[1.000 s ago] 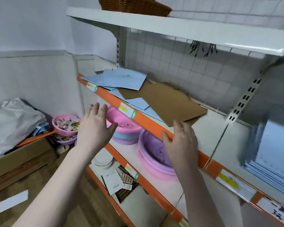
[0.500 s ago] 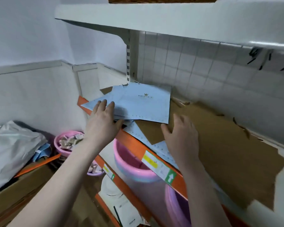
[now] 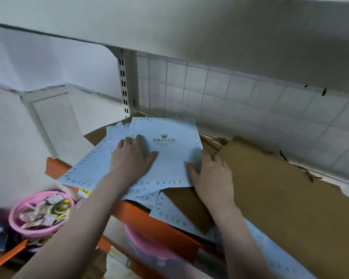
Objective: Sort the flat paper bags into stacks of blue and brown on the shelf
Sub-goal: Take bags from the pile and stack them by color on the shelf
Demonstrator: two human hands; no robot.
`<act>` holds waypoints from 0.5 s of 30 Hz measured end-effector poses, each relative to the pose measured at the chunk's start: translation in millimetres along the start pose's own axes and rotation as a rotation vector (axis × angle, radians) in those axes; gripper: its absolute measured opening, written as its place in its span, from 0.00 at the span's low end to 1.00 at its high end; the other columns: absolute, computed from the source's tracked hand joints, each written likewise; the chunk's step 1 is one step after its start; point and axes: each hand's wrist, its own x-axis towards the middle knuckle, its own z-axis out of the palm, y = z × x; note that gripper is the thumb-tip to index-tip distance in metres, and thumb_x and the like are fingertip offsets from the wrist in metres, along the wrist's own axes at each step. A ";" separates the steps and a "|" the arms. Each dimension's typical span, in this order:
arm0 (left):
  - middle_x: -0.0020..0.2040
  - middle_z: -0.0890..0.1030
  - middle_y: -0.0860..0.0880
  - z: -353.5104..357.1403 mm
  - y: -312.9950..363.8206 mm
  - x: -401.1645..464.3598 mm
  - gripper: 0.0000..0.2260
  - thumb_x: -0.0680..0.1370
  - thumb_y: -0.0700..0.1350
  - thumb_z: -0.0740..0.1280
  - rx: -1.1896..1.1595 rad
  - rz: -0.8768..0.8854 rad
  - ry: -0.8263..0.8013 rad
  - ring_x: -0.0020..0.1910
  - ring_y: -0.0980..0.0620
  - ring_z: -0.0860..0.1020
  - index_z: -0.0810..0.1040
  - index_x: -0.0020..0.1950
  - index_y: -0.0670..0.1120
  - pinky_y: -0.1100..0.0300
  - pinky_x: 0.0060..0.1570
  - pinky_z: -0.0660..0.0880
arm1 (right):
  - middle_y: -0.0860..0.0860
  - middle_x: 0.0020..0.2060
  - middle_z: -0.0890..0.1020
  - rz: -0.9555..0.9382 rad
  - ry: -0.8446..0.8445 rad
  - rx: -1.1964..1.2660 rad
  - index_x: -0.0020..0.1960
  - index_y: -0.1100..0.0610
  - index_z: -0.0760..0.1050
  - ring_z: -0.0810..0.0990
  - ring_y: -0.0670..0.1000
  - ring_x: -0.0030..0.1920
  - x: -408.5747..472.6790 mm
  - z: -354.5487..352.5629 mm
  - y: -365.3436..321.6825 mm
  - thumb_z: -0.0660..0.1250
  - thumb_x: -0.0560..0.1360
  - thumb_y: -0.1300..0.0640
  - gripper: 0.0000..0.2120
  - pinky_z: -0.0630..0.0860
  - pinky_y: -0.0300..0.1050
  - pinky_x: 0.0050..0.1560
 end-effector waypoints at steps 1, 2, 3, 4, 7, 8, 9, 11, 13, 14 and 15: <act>0.67 0.69 0.40 1.3 0.2 6.0 0.31 0.77 0.63 0.58 -0.008 -0.001 -0.021 0.66 0.40 0.67 0.62 0.71 0.43 0.48 0.64 0.66 | 0.55 0.62 0.73 0.017 -0.004 -0.018 0.73 0.56 0.59 0.70 0.56 0.62 1.8 1.6 -3.3 0.53 0.80 0.41 0.28 0.66 0.47 0.60; 0.66 0.70 0.40 3.4 0.2 11.5 0.32 0.76 0.65 0.58 -0.006 0.003 -0.030 0.65 0.40 0.68 0.62 0.70 0.43 0.48 0.63 0.67 | 0.55 0.62 0.74 0.028 -0.003 -0.036 0.73 0.56 0.59 0.71 0.56 0.62 3.6 4.0 -5.9 0.53 0.80 0.41 0.28 0.66 0.47 0.59; 0.66 0.70 0.40 5.4 0.4 15.6 0.32 0.75 0.65 0.58 -0.003 0.007 -0.029 0.65 0.40 0.68 0.62 0.70 0.43 0.48 0.63 0.67 | 0.55 0.61 0.75 0.033 0.004 -0.048 0.73 0.57 0.59 0.72 0.56 0.61 4.8 5.8 -8.0 0.53 0.80 0.41 0.28 0.67 0.47 0.58; 0.66 0.70 0.40 7.8 0.5 18.9 0.33 0.75 0.66 0.58 -0.004 0.010 -0.023 0.65 0.40 0.68 0.62 0.70 0.43 0.48 0.63 0.66 | 0.55 0.61 0.75 0.035 0.013 -0.049 0.73 0.57 0.59 0.72 0.55 0.61 5.7 7.5 -9.1 0.53 0.79 0.41 0.28 0.67 0.47 0.58; 0.67 0.69 0.39 13.7 0.1 25.4 0.35 0.74 0.67 0.59 -0.027 0.001 0.001 0.67 0.39 0.65 0.62 0.70 0.42 0.47 0.64 0.64 | 0.55 0.61 0.75 0.037 0.030 -0.004 0.74 0.57 0.60 0.72 0.55 0.62 6.1 10.1 -7.9 0.56 0.79 0.40 0.30 0.66 0.46 0.60; 0.68 0.67 0.38 15.7 -0.4 26.6 0.37 0.73 0.67 0.59 -0.027 -0.020 0.005 0.68 0.38 0.64 0.62 0.71 0.42 0.47 0.65 0.63 | 0.55 0.62 0.75 0.038 0.030 0.022 0.74 0.57 0.60 0.71 0.55 0.63 5.5 10.1 -6.9 0.57 0.78 0.41 0.30 0.65 0.46 0.61; 0.69 0.66 0.36 16.8 -0.9 27.1 0.38 0.73 0.68 0.59 -0.026 -0.044 0.011 0.68 0.37 0.63 0.61 0.71 0.41 0.46 0.66 0.62 | 0.54 0.63 0.74 0.038 0.029 0.046 0.74 0.57 0.60 0.70 0.55 0.63 4.8 10.0 -5.8 0.58 0.78 0.41 0.31 0.65 0.45 0.62; 0.68 0.66 0.35 18.4 -2.1 27.1 0.39 0.72 0.69 0.60 -0.031 -0.077 0.031 0.68 0.36 0.63 0.61 0.70 0.40 0.46 0.65 0.62 | 0.54 0.63 0.73 0.029 0.038 0.077 0.74 0.56 0.60 0.69 0.54 0.64 3.3 9.7 -4.0 0.60 0.77 0.42 0.31 0.63 0.44 0.63; 0.67 0.68 0.35 18.0 -3.4 27.2 0.40 0.71 0.70 0.60 -0.016 -0.099 0.043 0.66 0.36 0.65 0.62 0.69 0.40 0.46 0.64 0.63 | 0.54 0.63 0.73 0.021 0.047 0.104 0.74 0.56 0.61 0.69 0.54 0.64 2.3 9.8 -2.7 0.61 0.77 0.43 0.30 0.63 0.44 0.63; 0.66 0.69 0.36 17.5 -4.0 26.9 0.41 0.71 0.70 0.60 0.005 -0.110 0.042 0.66 0.36 0.66 0.61 0.70 0.40 0.46 0.63 0.63 | 0.54 0.63 0.73 0.021 0.047 0.124 0.74 0.56 0.61 0.69 0.54 0.64 1.7 10.0 -2.0 0.62 0.77 0.43 0.30 0.63 0.44 0.63; 0.66 0.70 0.36 16.2 -3.9 26.4 0.42 0.70 0.71 0.60 0.027 -0.118 0.044 0.65 0.36 0.66 0.61 0.70 0.40 0.46 0.62 0.63 | 0.54 0.63 0.73 0.021 0.049 0.145 0.74 0.56 0.61 0.69 0.54 0.64 1.1 10.3 -1.2 0.62 0.77 0.44 0.30 0.62 0.44 0.63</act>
